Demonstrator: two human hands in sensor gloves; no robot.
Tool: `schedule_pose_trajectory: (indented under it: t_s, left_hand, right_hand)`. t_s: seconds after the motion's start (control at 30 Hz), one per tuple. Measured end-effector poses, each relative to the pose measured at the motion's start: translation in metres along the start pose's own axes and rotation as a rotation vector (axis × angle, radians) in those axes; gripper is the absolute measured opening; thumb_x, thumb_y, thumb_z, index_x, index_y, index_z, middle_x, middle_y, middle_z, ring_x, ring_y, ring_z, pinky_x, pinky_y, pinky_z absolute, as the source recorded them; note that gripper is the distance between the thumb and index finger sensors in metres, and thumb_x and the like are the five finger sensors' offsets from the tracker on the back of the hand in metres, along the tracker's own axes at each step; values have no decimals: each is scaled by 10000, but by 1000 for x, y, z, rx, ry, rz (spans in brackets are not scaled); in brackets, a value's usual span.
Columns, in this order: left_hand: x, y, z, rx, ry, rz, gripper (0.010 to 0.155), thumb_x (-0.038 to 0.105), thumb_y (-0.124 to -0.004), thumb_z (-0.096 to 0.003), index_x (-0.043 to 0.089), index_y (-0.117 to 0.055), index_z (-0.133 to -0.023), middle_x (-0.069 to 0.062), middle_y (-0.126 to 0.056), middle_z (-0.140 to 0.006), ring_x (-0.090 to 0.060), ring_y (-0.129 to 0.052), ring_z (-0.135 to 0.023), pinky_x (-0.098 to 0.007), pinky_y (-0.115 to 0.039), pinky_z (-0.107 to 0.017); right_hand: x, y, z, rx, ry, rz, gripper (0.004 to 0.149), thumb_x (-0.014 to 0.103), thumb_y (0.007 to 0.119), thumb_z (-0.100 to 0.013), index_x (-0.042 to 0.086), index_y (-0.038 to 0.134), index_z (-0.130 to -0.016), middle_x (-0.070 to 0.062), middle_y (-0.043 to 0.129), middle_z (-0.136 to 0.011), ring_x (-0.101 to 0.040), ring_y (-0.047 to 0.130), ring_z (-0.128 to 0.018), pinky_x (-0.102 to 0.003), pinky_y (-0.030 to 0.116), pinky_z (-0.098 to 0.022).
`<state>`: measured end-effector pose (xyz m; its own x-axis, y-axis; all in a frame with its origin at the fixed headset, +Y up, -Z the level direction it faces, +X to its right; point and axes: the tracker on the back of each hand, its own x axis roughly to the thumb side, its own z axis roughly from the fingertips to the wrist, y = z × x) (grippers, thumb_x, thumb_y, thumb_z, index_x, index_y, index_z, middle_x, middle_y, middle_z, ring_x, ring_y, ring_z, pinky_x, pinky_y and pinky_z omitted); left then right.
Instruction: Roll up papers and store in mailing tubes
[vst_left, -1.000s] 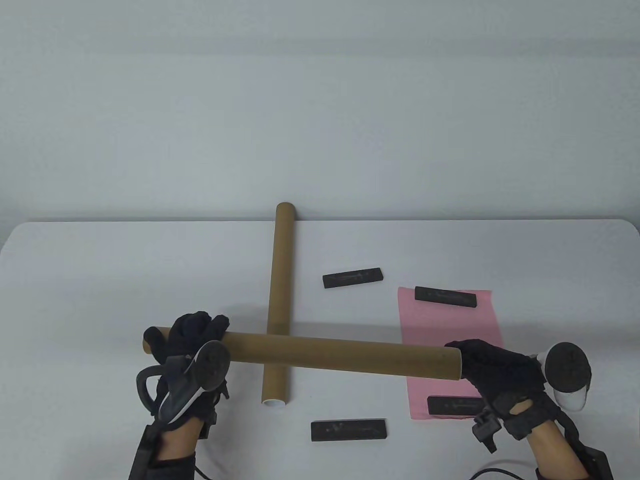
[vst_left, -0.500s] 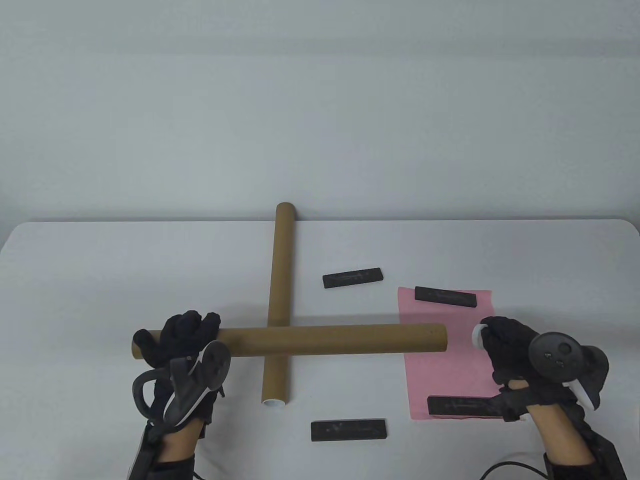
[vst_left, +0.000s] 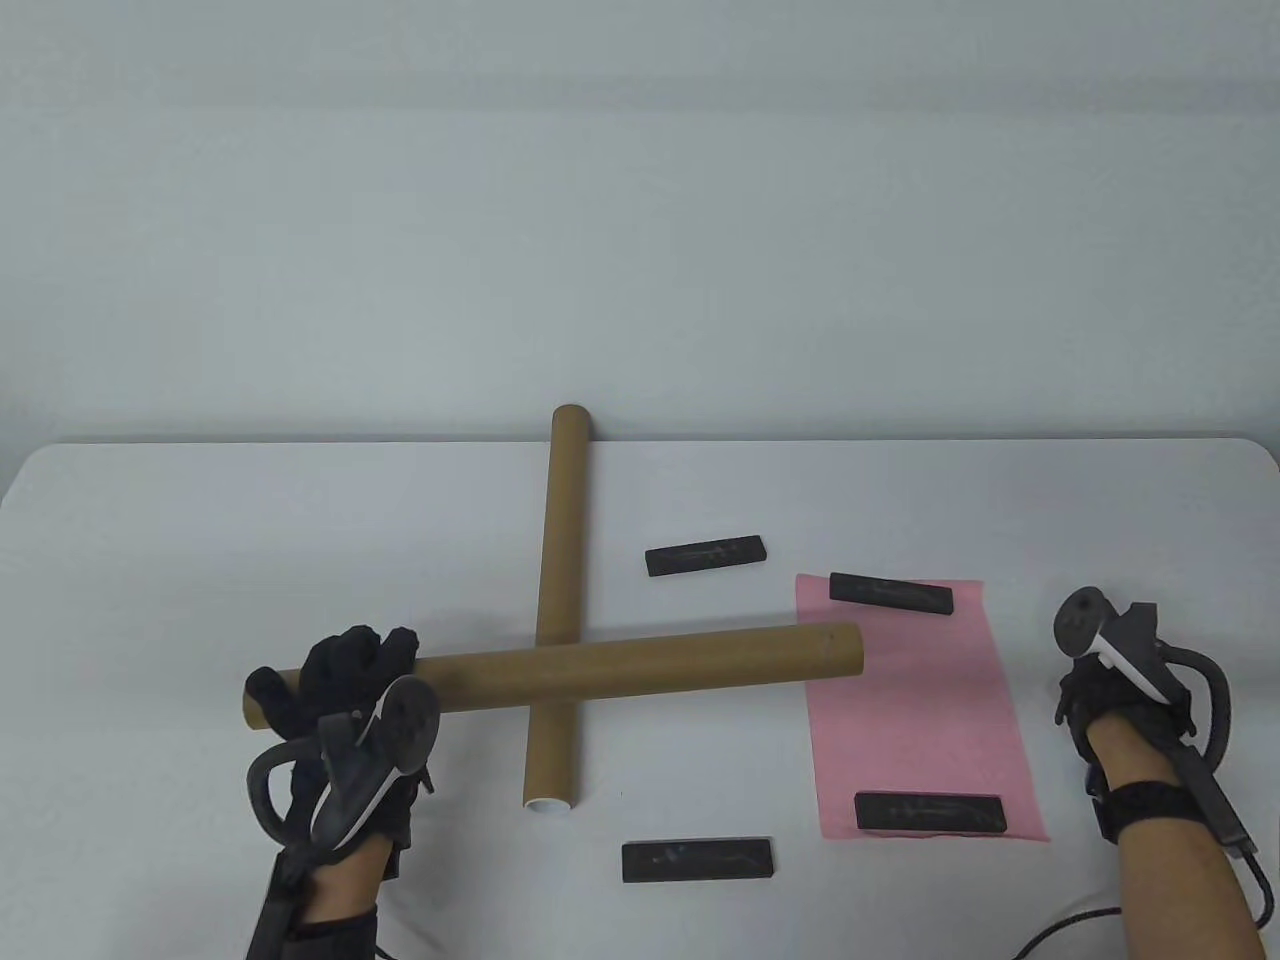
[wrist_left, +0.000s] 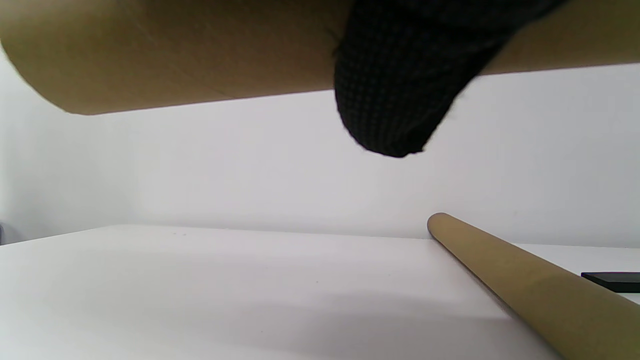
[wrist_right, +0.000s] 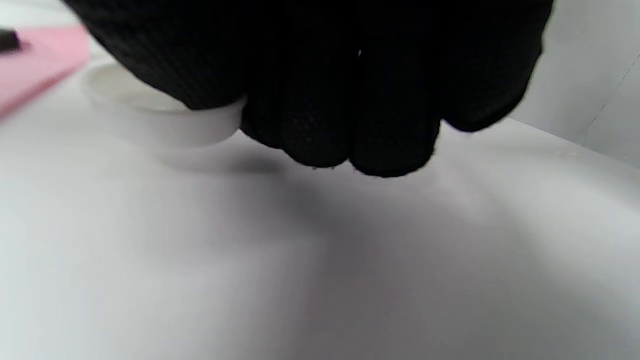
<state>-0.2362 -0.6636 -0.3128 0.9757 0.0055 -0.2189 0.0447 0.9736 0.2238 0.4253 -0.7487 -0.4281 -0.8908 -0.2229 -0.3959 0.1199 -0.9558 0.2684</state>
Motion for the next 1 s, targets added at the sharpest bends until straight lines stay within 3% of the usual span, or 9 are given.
schedule_pose_trajectory:
  t_s: [0.4,0.57,0.7,0.8,1.0]
  left_hand:
    - [5,0,1,-12,-19,-13,736,396,-969,-351,497,-553,-950,75,-577,-1070,-222,-720,-1062,-741,-439,-727]
    - [7,-2,2,-28,-25,-3,736,404,-966,-352,495,-553,-953,72,-582,-1068,-224,-731,-1055,-736,-452,-725]
    - [7,-2,2,-40,-22,-11,737,407,-966,-350,498,-552,-953,74,-581,-1069,-222,-727,-1057,-732,-448,-726]
    - [8,-4,3,-61,-15,-13,737,418,-963,-349,499,-552,-955,74,-587,-1068,-222,-739,-1048,-725,-459,-720]
    - [13,-8,1,-97,-14,-30,741,440,-952,-352,499,-539,-963,69,-588,-1068,-224,-749,-1034,-703,-472,-712]
  right_hand:
    - [9,6,1,-73,44,120,374,432,847,-499,186,950,-761,-51,1034,-671,-299,1067,-595,-541,873,-490]
    - [10,-16,13,-153,41,56,458,452,831,-500,144,909,-829,-99,998,-743,-354,1048,-638,-564,857,-505]
    - [13,-55,53,-322,-115,-172,495,449,831,-496,126,885,-867,-130,971,-791,-400,1024,-681,-593,859,-495]
    - [13,-67,93,-381,-211,-407,516,444,835,-503,102,882,-886,-161,954,-826,-445,996,-718,-636,844,-492]
    - [18,-83,177,-528,-487,-655,632,501,811,-518,82,779,-990,-201,850,-952,-507,896,-842,-672,796,-538]
